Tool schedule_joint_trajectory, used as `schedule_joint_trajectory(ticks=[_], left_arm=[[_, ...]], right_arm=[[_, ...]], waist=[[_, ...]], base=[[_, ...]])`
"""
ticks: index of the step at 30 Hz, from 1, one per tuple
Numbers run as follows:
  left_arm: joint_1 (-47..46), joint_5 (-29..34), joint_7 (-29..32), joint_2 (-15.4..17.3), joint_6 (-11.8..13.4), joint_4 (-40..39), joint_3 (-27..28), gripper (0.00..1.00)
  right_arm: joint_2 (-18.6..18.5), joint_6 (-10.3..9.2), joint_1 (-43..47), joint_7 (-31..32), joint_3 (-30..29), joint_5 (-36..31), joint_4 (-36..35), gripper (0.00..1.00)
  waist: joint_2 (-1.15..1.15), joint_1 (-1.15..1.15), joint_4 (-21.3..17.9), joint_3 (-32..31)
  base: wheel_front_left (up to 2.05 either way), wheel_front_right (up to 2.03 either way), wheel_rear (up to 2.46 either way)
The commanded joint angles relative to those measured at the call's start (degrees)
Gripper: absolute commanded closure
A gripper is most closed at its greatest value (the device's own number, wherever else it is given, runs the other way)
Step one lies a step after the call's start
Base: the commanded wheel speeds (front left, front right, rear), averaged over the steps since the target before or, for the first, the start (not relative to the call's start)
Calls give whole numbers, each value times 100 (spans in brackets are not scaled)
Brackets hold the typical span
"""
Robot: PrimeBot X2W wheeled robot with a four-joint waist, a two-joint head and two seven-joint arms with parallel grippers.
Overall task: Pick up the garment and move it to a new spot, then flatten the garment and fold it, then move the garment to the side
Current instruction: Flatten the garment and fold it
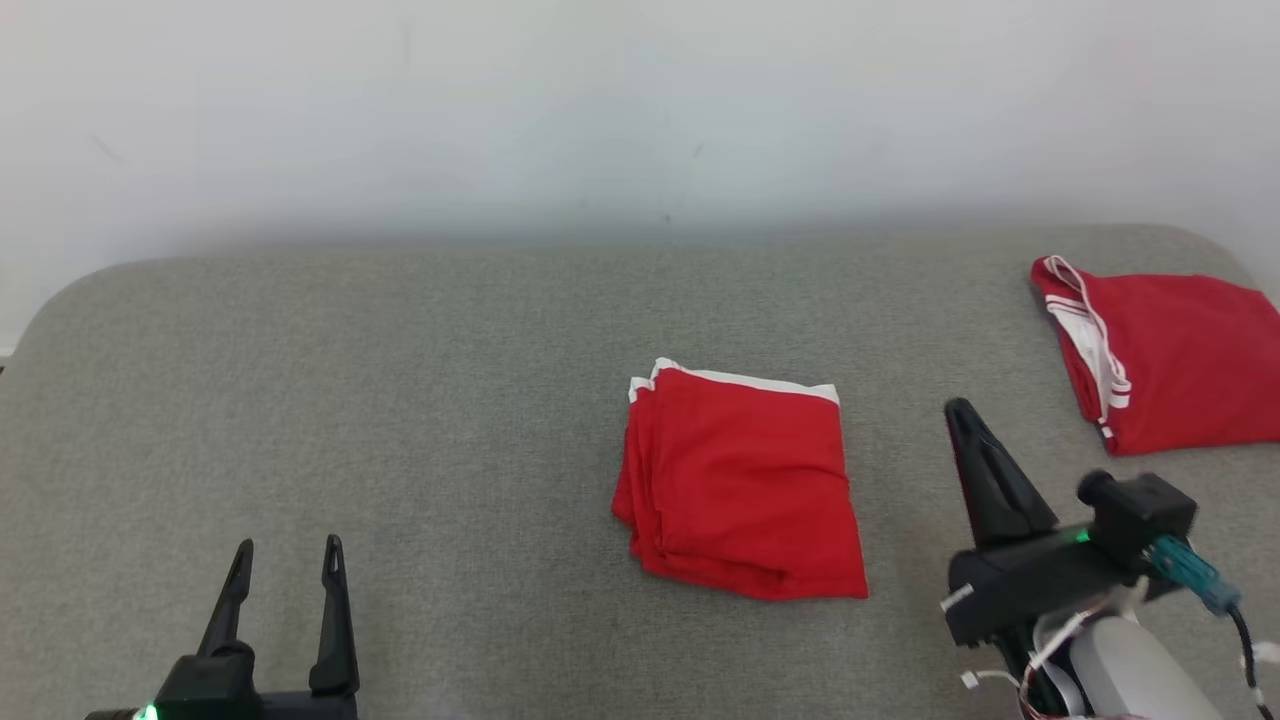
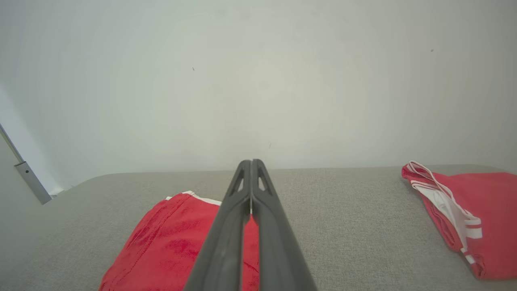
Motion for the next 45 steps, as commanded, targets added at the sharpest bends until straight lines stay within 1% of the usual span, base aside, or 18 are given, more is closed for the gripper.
schedule_joint_trajectory(ticks=[1, 5, 8, 9, 10, 11, 12, 14, 16, 22, 26, 35, 40, 45], left_arm=[[106, 25, -16, 25, 26, -23, 10, 0], [139, 33, -16, 40, 34, -44, 41, 0], [201, 44, -16, 62, 25, -66, 55, 0], [216, 51, -16, 74, 20, -69, 54, 0], [226, 59, -16, 85, 19, -74, 55, 0], [226, 64, -17, 91, 26, -82, 58, 0], [246, 70, -16, 96, 37, -96, 74, 0], [314, 94, -16, 107, 32, -97, 63, 0], [359, 90, -16, 121, 32, -107, 61, 0], [495, 63, -16, 133, 93, -195, 139, 0], [616, 72, -17, 117, 129, -279, 135, 0], [804, 78, -16, 216, 26, -298, 6, 0], [809, 27, -17, 259, -39, -299, -71, 0], [818, 1, -16, 281, -53, -314, -96, 0]], right_arm=[[8, 1, 119, -24, -43, -45, -45, 100], [40, 1, 589, -24, -528, -259, -326, 100], [136, 1, 904, -24, -739, -392, -503, 100], [141, 1, 972, -24, -806, -455, -577, 88], [166, 1, 1055, -24, -869, -521, -651, 59], [211, 1, 1138, -24, -925, -586, -708, 13], [268, 1, 1219, -24, -939, -656, -786, 0], [339, 1, 1353, -24, -1058, -781, -884, 0], [497, 1, 1471, -24, -1242, -789, -983, 0], [727, 1, 1748, -24, -1368, -969, -1046, 0], [782, 1, 1844, -24, -1413, -1050, -1010, 0], [850, 1, 1924, -25, -1565, -1287, -805, 0], [852, 1, 1895, -25, -1519, -1398, -722, 0], [817, 1, 1848, -25, -1388, -1320, -667, 0]], waist=[[0, 1, -110, -83], [0, 1, -200, -126], [0, 1, -275, -136], [0, 1, -296, -142], [0, 1, -315, -148], [0, 1, -335, -155], [0, 1, -363, -167], [0, 1, -389, -186], [0, 1, -405, -209], [0, 1, -443, -265], [0, 1, -427, -304], [0, 1, -332, -396], [0, 1, -281, -418], [0, 1, -254, -425]], base=[[0, 0, 0], [0, 0, 0], [0, 0, 0], [0, 0, 0], [0, 0, 0], [0, 0, 0], [0, 0, 0], [0, 0, 0], [0, 0, 0], [0, 0, 0], [0, 0, 0], [0, 0, 0], [0, 0, 0], [0, 0, 0]])
